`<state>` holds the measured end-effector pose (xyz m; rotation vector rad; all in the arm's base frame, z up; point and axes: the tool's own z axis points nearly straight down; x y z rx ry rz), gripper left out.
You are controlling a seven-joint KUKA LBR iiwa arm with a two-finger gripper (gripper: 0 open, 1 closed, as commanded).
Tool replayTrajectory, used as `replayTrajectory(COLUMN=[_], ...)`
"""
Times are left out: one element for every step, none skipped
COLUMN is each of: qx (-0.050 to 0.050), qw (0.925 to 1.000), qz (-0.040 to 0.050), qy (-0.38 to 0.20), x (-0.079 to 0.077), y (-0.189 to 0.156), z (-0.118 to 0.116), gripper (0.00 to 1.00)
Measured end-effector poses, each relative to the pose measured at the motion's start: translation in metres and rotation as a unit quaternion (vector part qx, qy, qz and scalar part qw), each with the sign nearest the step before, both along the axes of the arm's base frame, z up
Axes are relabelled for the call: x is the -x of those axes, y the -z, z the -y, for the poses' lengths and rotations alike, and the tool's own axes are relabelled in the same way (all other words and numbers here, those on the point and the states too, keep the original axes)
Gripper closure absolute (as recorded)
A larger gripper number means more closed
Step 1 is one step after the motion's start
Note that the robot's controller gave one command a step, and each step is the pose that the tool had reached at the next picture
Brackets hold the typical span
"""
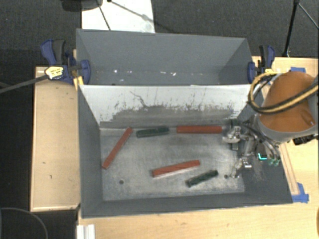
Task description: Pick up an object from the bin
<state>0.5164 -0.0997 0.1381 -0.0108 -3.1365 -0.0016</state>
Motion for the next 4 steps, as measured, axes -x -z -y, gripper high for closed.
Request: replayTrajectory(qx=[0.001,0.001,0.001,0.000], qw=[1.0000,0.9999,0.9999,0.9997], qz=[0.0037,0.0078,0.0078,0.0015], qy=[-0.001,0.012,0.011,0.026], x=[-0.002,0.035,0.035,0.032], y=[-0.004,0.064,0.064,-0.132], z=[0.000,-0.053,-0.053,-0.032], gripper=[0.00,1.00,1.00,1.00])
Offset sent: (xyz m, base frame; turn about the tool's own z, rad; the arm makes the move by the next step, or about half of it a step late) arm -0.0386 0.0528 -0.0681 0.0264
